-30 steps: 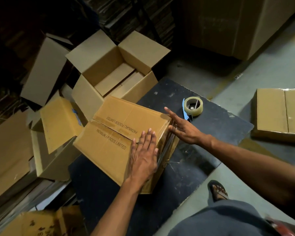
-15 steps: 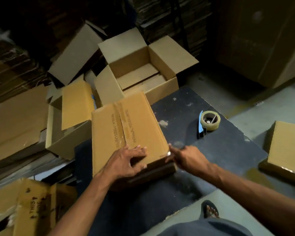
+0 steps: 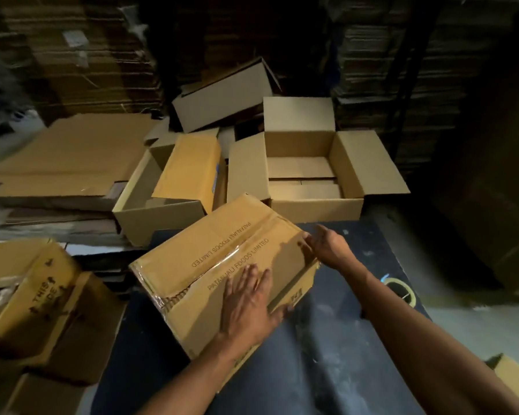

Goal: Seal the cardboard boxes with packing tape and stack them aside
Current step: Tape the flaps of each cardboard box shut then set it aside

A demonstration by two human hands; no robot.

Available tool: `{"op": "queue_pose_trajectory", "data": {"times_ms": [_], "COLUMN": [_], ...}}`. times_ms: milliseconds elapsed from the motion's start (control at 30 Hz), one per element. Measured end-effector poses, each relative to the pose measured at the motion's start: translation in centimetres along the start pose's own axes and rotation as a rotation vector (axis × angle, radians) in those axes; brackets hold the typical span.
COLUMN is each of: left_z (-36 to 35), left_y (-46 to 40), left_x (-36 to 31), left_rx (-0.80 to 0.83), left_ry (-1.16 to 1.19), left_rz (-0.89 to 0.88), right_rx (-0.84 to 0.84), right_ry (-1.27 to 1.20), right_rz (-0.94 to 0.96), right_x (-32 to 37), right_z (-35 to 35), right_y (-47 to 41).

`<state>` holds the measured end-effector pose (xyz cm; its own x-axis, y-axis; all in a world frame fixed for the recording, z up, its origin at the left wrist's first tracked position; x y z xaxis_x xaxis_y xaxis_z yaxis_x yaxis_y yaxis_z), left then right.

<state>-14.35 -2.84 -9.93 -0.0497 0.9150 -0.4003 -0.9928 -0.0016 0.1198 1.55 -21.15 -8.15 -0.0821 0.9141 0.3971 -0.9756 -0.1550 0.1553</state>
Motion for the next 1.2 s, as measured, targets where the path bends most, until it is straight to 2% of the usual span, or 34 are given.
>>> {"op": "queue_pose_trajectory", "data": {"times_ms": [100, 200, 300, 333, 400, 500, 567, 600, 667, 733, 800, 833, 900, 967, 1000, 1100, 1200], "left_z": [-1.4, -0.7, 2.3, 3.0, 5.0, 7.5, 8.8, 9.3, 9.4, 8.0, 5.6, 4.2, 1.8, 0.9, 0.8, 1.5, 2.6], "left_y": [0.7, 0.5, -0.5, -0.7, -1.2, -2.2, -2.5, -2.6, -1.9, -0.8, 0.2, 0.6, 1.1, 1.6, 1.8, 2.5, 3.4], "left_x": [0.8, 3.1, 7.9, 9.5, 11.3, 12.2, 12.0, 11.8, 10.8, 9.7, 8.7, 8.2, 7.4, 7.2, 7.5, 9.0, 9.9], "left_rx": [-0.017, 0.041, 0.134, 0.219, 0.222, 0.063, -0.067, -0.132, -0.272, -0.347, -0.32, -0.28, -0.194, -0.169, -0.167, -0.15, -0.052], "left_ry": [-0.065, -0.189, -0.245, -0.241, -0.249, -0.138, -0.034, 0.02, 0.149, 0.278, 0.368, 0.428, 0.533, 0.497, 0.465, 0.435, 0.399], "left_rz": [-0.058, -0.22, -0.306, -0.268, -0.226, -0.147, -0.081, -0.055, -0.02, 0.069, 0.168, 0.201, 0.206, 0.172, 0.158, 0.171, 0.198], "right_rx": [0.085, 0.011, -0.01, -0.026, -0.064, 0.044, 0.14, 0.13, -0.02, -0.201, -0.296, -0.286, -0.138, 0.032, 0.06, 0.009, -0.093], "right_ry": [0.012, -0.03, 0.052, 0.101, 0.176, 0.238, 0.184, 0.152, 0.122, 0.057, -0.013, -0.013, -0.044, -0.116, -0.139, -0.13, -0.121], "right_rz": [0.014, -0.013, -0.026, -0.03, -0.027, 0.099, 0.174, 0.178, 0.122, 0.047, 0.036, 0.058, 0.045, -0.03, -0.034, -0.003, 0.014], "right_x": [-0.3, -1.3, -0.9, -0.3, 1.0, 4.7, 7.0, 7.5, 7.3, 5.6, 3.6, 2.8, 0.5, -1.9, -2.6, -3.3, -4.5], "right_z": [-1.4, -1.8, -3.0, -3.5, -5.2, -8.9, -9.9, -9.3, -5.4, -0.9, 2.2, 2.9, 2.2, 0.0, -0.9, -1.6, -2.1], "right_y": [-0.1, 2.8, 6.7, 7.9, 9.9, 12.6, 13.7, 13.6, 12.1, 9.4, 5.5, 3.4, -0.5, -2.2, -2.2, 0.6, 4.9]}}
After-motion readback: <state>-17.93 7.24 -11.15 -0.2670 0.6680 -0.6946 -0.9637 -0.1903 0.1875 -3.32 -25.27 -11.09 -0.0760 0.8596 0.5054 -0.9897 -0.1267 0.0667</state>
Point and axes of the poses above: each hand's wrist, its own y-axis away from the middle knuckle, its own z-axis out of the back of the hand, x = y × z, the point moved 9 cm from there along -y, towards the middle knuckle, and after that the axes turned 15 degrees about y, right-handed, at the moved point
